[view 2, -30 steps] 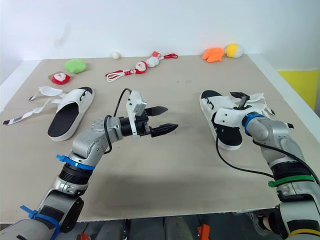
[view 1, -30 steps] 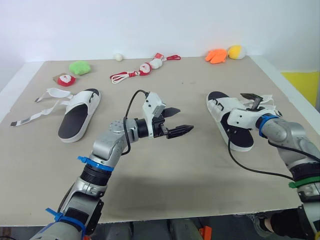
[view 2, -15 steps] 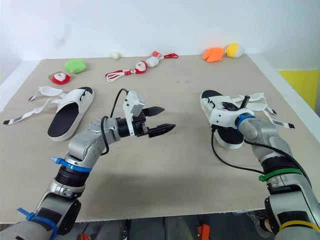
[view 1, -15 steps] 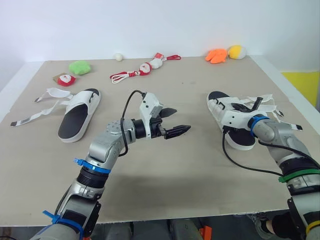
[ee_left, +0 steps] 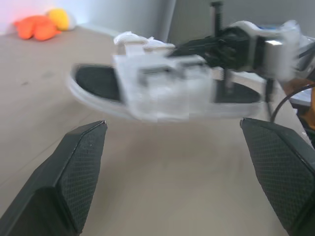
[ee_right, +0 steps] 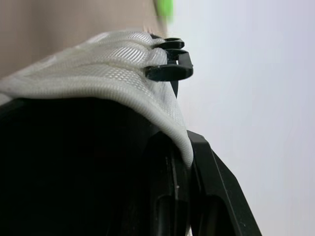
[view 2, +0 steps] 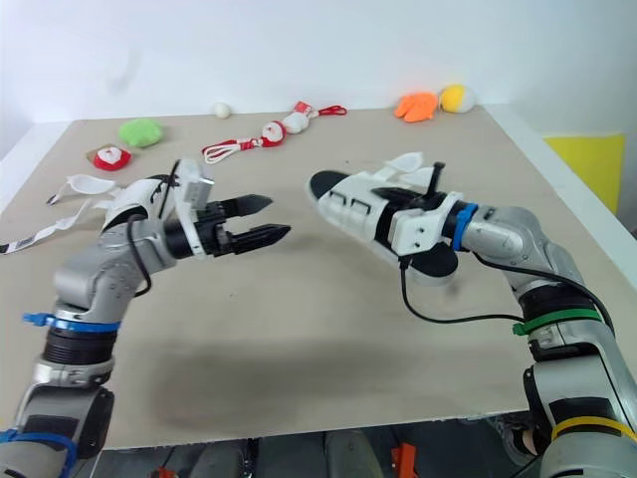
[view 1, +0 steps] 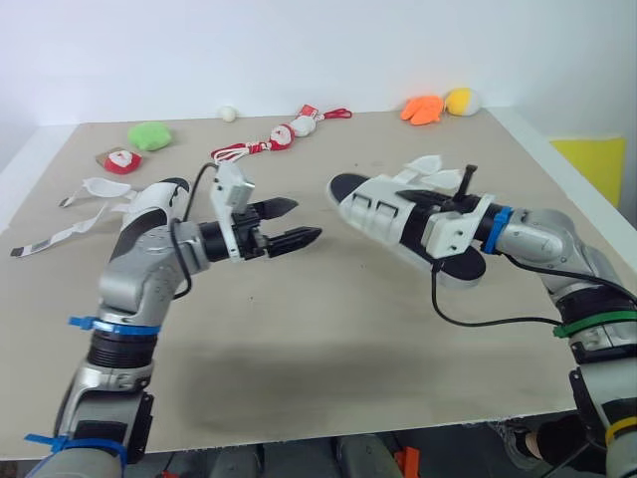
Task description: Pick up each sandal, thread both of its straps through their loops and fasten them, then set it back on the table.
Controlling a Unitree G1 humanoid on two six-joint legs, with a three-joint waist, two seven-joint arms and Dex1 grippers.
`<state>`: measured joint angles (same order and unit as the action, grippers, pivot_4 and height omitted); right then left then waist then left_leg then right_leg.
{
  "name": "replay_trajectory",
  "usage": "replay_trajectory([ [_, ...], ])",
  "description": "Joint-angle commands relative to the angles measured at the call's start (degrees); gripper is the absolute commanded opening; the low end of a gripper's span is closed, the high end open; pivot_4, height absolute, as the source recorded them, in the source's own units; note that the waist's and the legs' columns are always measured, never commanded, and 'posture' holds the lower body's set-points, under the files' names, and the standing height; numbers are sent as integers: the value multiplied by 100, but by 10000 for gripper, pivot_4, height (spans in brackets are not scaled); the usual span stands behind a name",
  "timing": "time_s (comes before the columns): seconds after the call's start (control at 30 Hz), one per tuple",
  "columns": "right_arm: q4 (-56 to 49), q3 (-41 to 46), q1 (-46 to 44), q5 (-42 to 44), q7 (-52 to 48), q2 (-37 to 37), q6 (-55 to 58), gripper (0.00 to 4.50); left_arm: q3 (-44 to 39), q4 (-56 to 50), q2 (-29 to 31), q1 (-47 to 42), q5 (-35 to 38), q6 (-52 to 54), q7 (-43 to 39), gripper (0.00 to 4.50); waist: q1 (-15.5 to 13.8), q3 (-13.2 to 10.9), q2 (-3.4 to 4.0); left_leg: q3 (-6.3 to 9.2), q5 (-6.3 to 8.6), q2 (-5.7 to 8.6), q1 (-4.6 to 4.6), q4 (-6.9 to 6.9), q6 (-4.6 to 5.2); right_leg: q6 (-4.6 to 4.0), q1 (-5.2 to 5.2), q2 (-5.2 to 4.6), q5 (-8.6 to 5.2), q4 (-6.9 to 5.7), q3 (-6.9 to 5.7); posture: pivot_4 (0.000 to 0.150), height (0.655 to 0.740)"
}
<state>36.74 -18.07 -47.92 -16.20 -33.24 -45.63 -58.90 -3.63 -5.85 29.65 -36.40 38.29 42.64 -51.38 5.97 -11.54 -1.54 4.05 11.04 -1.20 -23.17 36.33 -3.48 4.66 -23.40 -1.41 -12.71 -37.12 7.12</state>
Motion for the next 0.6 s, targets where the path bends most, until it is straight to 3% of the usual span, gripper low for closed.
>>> replay_trajectory([
  [0.03, -235, -220, -179, 180, -217, 106, -853, 521, -458, -434, 527, 114, 349, 220, -281, 45000, 2, -1, -1, 0, 0, 0, 0, 0, 0, 0, -1, 0, 0, 0, -1, 1500, 7400],
  [0.33, 146, -776, -607, -322, -185, 663, -2307, 521, -934, -969, 2018, 1028, 662, 519, -1002, 45000, -9, -8, -13, 4, -1, -4, 2, -2, -1, -18, -2, 1, 0, -6, -7, 1500, 7400],
  [0.6, 331, -871, -572, -519, -77, 952, -2343, 521, -947, -1396, 2022, 1451, 889, 611, -843, 45000, -26, -9, -15, 12, -1, -8, 0, -2, -1, -37, -2, 2, -2, -7, -18, 1500, 7400],
])
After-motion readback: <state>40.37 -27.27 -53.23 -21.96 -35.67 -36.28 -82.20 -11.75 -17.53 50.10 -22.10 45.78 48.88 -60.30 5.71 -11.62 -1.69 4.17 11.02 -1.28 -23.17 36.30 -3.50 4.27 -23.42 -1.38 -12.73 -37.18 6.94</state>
